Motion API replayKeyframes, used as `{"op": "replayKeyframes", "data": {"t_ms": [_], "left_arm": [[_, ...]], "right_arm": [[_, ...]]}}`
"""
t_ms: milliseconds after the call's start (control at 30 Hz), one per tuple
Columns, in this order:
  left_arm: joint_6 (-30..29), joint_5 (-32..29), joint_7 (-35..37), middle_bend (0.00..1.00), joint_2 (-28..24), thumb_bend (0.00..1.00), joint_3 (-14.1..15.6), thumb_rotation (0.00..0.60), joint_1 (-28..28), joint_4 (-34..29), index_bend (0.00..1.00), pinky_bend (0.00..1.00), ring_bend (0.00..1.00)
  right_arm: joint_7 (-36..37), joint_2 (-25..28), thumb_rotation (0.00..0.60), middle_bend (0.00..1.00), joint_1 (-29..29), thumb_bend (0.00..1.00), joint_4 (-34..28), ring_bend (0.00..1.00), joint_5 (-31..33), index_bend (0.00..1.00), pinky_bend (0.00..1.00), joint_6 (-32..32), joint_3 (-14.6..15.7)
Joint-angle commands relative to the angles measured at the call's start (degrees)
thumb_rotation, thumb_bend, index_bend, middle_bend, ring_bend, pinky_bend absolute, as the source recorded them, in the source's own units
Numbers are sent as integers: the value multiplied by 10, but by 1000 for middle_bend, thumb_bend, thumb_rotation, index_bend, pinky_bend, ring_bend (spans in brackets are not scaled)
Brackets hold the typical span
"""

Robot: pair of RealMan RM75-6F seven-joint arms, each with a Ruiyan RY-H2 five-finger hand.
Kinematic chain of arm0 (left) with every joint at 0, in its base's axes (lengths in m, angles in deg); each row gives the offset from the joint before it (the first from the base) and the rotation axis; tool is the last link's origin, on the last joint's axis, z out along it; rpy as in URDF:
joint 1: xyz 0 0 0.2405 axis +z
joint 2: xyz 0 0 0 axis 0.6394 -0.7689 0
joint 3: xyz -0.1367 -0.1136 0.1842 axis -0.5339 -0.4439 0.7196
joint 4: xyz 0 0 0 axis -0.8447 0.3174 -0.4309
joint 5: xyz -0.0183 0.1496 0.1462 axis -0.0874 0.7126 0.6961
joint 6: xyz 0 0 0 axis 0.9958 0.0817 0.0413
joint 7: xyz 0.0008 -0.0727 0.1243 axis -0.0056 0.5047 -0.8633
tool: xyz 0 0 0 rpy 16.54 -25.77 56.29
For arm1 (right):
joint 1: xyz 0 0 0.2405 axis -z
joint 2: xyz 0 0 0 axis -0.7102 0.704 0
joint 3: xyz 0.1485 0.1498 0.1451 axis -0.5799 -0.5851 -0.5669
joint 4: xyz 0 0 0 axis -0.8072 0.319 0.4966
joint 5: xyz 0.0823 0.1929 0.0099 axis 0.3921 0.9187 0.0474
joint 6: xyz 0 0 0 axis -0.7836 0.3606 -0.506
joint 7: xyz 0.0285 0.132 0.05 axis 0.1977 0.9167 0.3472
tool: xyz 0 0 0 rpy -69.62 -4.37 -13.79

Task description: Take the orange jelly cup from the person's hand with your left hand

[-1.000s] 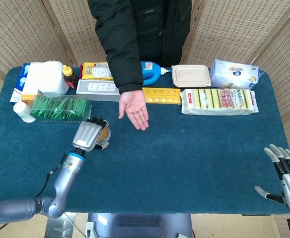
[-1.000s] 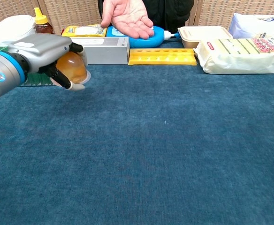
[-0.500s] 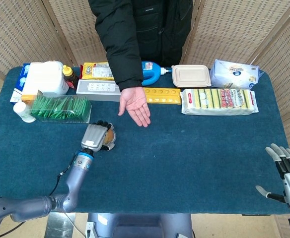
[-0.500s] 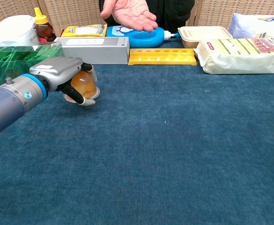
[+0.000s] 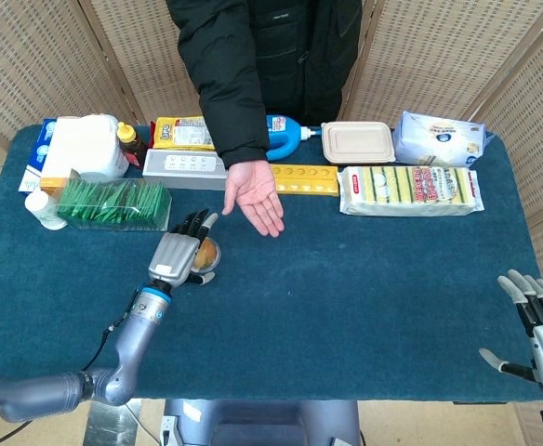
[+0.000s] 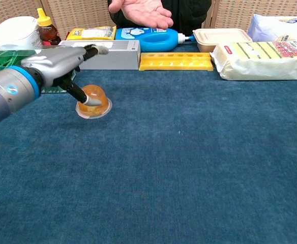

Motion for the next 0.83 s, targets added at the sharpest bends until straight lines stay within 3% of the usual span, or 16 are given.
{"op": "replayKeyframes", "data": {"t_ms": [33, 233, 400, 633, 733, 833], "left_arm": [[-39, 66, 30, 0, -60, 88, 23, 600, 33, -65, 0, 182, 0], [-107, 148, 60, 0, -164, 40, 80, 600, 103, -130, 0, 104, 0], [-191, 193, 113, 0, -225, 16, 120, 600, 182, -125, 0, 3, 0], [-282, 228, 288, 0, -260, 11, 183, 600, 314, -45, 0, 0, 0], [-308, 231, 337, 0, -262, 11, 193, 600, 356, -13, 0, 0, 0], [-328, 234, 366, 0, -255, 12, 185, 600, 382, 18, 0, 0, 0]], "right_arm": [[1, 1, 600, 0, 1, 84, 0, 17, -1, 0, 0, 2, 0], [1, 1, 600, 0, 2, 84, -1, 17, -4, 0, 0, 5, 2], [-4, 2, 600, 0, 5, 84, -6, 17, -12, 0, 0, 13, 4], [-14, 2, 600, 0, 10, 84, -12, 17, -22, 0, 0, 24, 6], [-19, 1, 600, 0, 12, 85, -12, 17, -26, 0, 0, 28, 7], [-25, 0, 600, 0, 13, 84, -12, 17, -29, 0, 0, 32, 7]]}}
